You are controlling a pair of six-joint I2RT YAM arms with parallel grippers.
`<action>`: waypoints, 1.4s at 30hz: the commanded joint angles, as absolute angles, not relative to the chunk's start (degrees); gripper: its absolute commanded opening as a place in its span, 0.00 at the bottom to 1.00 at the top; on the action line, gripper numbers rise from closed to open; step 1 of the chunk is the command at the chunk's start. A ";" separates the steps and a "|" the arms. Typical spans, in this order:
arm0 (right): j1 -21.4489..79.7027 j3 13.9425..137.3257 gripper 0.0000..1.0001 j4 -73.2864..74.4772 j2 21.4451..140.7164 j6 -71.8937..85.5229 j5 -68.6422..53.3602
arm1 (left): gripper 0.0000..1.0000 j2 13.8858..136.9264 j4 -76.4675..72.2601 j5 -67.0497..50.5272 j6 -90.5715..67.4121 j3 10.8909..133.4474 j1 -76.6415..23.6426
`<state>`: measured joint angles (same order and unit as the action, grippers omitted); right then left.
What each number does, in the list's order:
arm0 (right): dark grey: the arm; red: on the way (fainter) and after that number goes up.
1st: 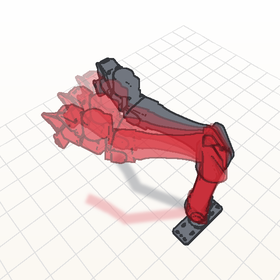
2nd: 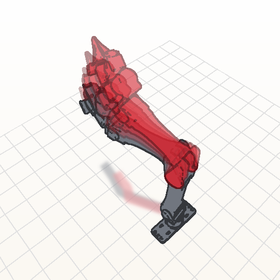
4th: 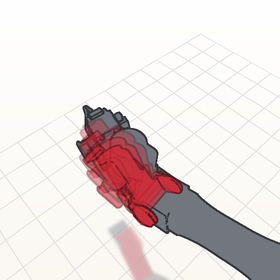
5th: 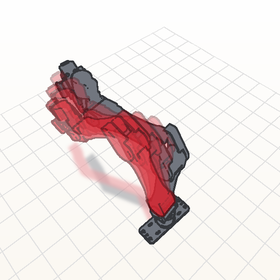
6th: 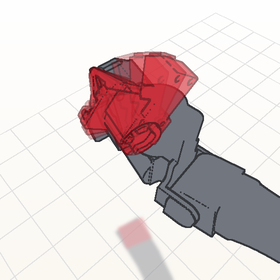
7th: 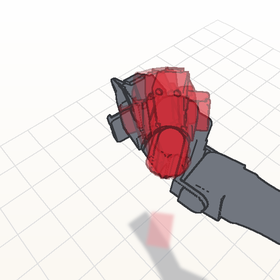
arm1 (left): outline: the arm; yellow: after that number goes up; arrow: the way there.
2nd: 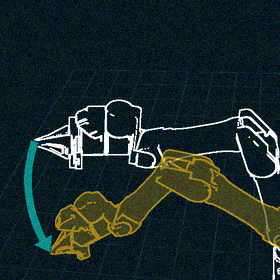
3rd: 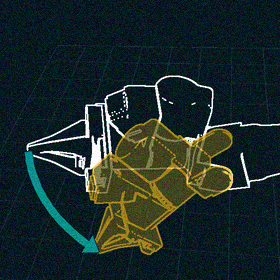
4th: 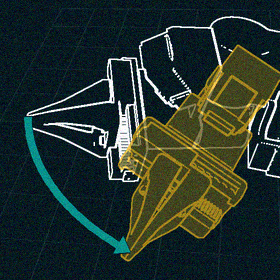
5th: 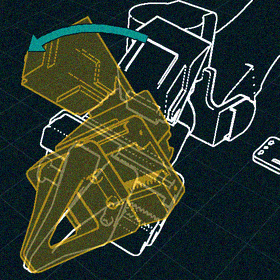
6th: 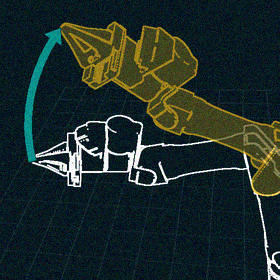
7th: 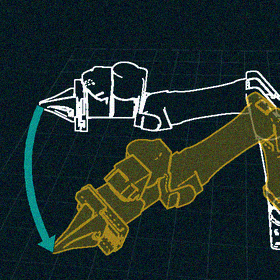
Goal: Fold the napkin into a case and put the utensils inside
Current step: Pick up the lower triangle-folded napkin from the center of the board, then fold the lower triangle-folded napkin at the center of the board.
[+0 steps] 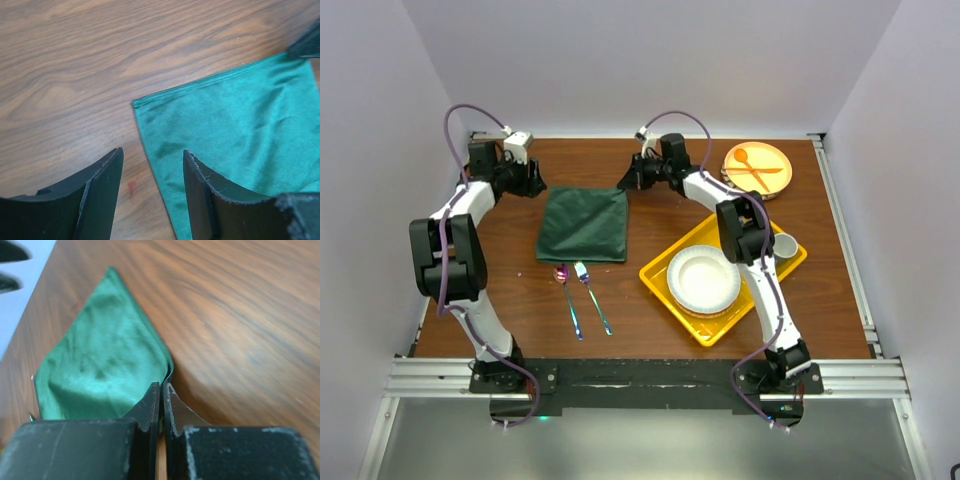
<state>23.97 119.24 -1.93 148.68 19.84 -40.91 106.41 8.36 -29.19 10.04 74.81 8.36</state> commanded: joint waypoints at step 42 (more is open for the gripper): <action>25.31 122.43 0.00 -1.67 147.04 12.48 -42.27 | 0.13 115.31 -9.95 -29.62 51.76 70.57 -20.57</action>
